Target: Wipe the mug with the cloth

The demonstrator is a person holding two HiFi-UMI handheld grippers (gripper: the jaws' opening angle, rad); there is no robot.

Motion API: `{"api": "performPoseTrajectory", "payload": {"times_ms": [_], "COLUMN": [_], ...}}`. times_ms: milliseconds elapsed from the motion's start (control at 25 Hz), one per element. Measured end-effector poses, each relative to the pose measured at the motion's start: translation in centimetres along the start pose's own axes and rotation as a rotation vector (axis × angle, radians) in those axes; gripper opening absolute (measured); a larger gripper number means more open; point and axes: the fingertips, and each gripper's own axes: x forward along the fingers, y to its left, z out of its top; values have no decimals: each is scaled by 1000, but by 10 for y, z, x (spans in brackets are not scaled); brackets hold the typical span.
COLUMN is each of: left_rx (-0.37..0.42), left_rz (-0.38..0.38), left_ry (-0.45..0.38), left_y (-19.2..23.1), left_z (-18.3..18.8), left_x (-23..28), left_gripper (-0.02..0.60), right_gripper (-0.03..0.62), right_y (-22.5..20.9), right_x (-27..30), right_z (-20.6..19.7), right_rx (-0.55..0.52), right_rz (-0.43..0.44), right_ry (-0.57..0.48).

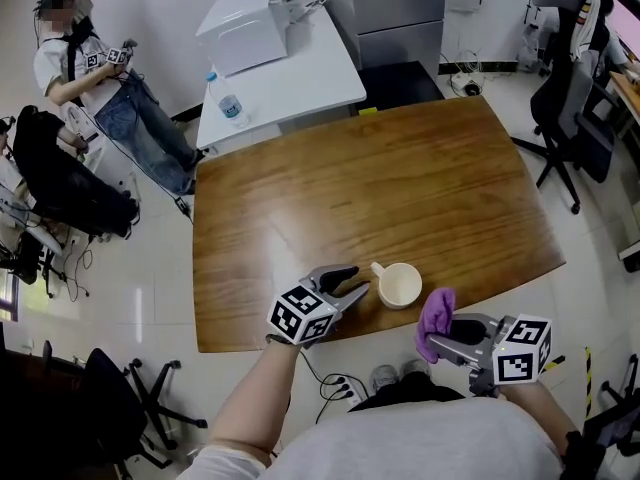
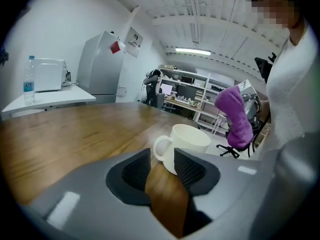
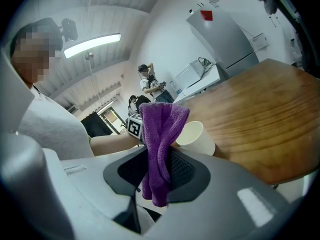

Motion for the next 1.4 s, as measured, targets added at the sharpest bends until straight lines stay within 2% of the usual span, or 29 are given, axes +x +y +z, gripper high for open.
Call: {"api": "performPoseTrajectory", "payload": {"times_ms": [160,600,720,840,1200,1400], "left_rx": [25,-2,9,28,44,47], "left_rz": [-27,-45,-37,-28,9,10], "left_ry": [37,8,12,11,27,38], "left_y": [7,15,15,13,11,8], "left_z": [-1,3,2,2,-4,-3], "left_x": [19,41,45,46,41,38], "left_gripper": [140,138,72,40,34,35], "right_gripper": [107,107,107,107,107,107], "right_y": [-7,-30,-36,-44,-75,-75], "right_x": [1,0,1,1,8,19], "right_z": [1,10,12,15,55,88], "right_rx": [5,36,41,39,64,12], "right_rz": [-1,-14,-14,-18,-11,9], "right_ry": [1,-2,0,0,-84,-111]}}
